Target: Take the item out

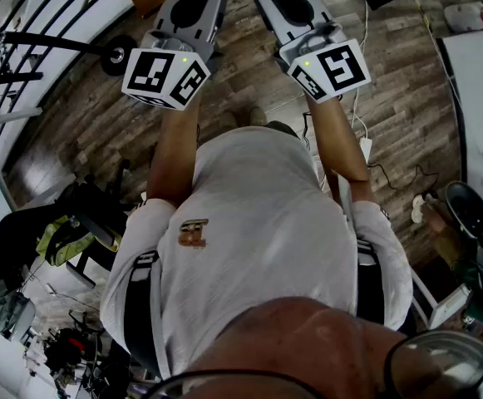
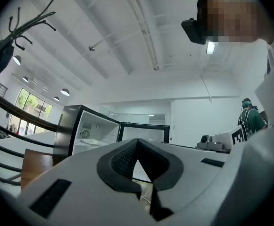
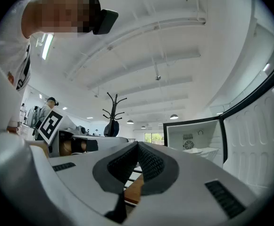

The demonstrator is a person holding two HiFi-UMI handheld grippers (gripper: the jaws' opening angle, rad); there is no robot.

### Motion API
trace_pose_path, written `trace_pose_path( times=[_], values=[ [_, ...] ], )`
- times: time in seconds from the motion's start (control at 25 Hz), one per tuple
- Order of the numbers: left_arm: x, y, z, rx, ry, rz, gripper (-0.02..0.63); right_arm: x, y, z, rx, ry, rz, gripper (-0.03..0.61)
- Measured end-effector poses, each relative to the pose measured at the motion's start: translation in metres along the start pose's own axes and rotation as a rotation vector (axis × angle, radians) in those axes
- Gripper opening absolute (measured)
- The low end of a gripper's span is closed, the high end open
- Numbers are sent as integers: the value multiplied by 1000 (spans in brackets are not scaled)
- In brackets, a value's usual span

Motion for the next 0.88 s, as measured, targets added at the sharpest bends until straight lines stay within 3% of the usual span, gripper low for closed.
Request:
trace_pose_path(
  times=[0.88],
  values=[
    [16,67,7,-46,50,10,18,19,-9,73,-40,-9,20,32]
  ],
)
Point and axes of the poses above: the fingertips, and each gripper's own axes: y forward along the fingers, z to its right, x out of its underside, the point moved 8 cm from there along -y, backward along the fingers, and after that the axes turned 14 degrees about -y, right-handed, at the moved point
